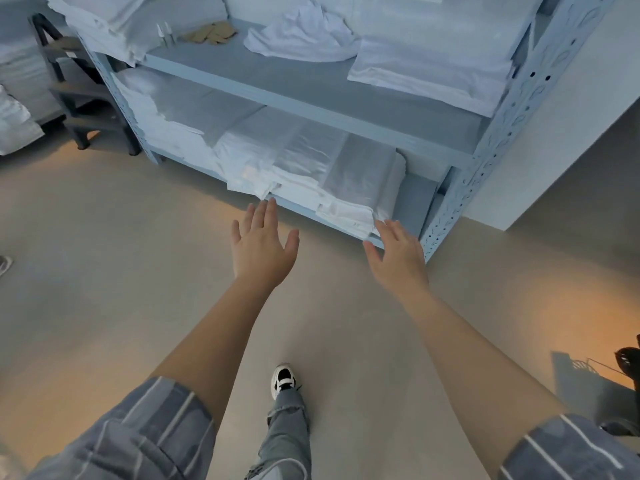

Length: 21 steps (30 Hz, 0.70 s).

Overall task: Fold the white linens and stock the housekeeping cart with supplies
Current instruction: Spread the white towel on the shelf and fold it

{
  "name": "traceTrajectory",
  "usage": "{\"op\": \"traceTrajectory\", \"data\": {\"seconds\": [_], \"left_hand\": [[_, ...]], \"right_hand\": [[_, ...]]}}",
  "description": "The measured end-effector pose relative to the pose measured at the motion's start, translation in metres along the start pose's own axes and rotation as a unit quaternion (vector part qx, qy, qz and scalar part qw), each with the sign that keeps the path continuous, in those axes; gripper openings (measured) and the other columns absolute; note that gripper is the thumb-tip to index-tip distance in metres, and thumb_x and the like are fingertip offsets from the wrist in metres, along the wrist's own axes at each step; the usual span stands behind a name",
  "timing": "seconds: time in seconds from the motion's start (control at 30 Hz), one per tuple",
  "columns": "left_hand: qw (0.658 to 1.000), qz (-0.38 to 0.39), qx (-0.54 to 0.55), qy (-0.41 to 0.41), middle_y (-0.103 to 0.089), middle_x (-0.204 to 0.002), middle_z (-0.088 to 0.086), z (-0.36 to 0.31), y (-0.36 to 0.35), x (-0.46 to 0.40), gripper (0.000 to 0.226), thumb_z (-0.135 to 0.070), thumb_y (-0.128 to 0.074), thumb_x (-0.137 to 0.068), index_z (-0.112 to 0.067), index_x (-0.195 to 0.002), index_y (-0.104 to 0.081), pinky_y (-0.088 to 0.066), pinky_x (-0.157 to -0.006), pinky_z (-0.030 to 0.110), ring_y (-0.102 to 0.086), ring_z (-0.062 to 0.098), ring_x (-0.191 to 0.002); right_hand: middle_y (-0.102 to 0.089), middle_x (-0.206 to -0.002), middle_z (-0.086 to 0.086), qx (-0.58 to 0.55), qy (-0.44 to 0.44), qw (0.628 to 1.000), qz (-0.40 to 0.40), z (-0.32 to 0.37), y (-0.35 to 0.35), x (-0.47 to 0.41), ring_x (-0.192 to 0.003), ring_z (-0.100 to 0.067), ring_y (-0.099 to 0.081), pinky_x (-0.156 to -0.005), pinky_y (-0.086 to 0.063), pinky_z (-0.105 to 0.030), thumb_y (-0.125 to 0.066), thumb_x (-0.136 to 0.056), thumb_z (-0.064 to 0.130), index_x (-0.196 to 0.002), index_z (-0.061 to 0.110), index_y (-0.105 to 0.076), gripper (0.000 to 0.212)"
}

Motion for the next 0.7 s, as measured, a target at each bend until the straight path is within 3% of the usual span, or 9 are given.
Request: {"op": "traceTrajectory", "data": {"seconds": [0.33,0.7], "left_hand": [[0.999,0.014,0.012,-0.035,-0.018,-0.159,0.0,0.04,-0.012,-0.224,0.068,-0.05,-0.032,-0.096,-0.021,-0.153,-0.009,-0.006,-0.119,0.045,-0.005,0.017,-0.148],[0.998,0.024,0.029,-0.055,-0.018,-0.159,0.002,0.053,-0.042,-0.387,0.068,-0.049,-0.033,-0.096,-0.02,-0.153,-0.01,-0.005,-0.118,0.046,-0.006,0.019,-0.148]], "right_hand": [[-0.033,-0.152,-0.004,0.015,-0.006,1.0,-0.002,0.065,-0.024,-0.209,-0.142,-0.021,-0.025,-0.117,-0.016,-0.044,-0.04,-0.1,0.038,-0.146,0.016,-0.036,0.051],[-0.032,-0.154,-0.006,0.02,-0.019,0.999,-0.022,0.086,-0.044,-0.375,-0.143,-0.021,-0.023,-0.116,-0.018,-0.044,-0.039,-0.101,0.036,-0.147,0.014,-0.035,0.051]]}}
Point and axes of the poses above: each hand's wrist, its own x-axis away from the middle knuckle, its own y-axis out of the back of the hand, z = x × y, the point moved 7 cm from there along -x, towards the middle knuckle
